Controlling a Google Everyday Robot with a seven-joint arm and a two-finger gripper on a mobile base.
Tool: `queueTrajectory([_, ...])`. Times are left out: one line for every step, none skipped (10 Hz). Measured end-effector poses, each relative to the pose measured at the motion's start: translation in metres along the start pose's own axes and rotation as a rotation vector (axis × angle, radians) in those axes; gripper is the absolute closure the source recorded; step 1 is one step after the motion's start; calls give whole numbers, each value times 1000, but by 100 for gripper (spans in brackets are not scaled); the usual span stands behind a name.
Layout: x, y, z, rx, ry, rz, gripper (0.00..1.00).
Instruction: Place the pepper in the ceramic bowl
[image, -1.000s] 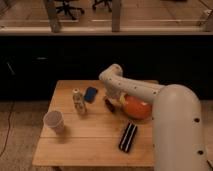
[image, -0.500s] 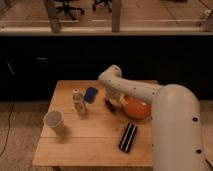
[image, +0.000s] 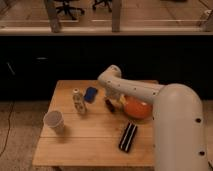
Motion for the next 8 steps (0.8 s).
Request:
queueTrajectory([-1,0,-3,5,13,-7,20])
queueTrajectory([-3,0,-5,10,25,-13,20])
queueTrajectory([-3,0,-7,15,35,-17,20])
queueTrajectory([-5,-2,-9,24,48,-30,20])
queueTrajectory([-7,-4,-11,30,60,-42,20])
queueTrajectory([-9,-7,-13,35,70,-53,20])
queueTrajectory([-11,-9,-16,41,81,-65,20])
queueTrajectory([-12,-11,-19,46,90,-75,20])
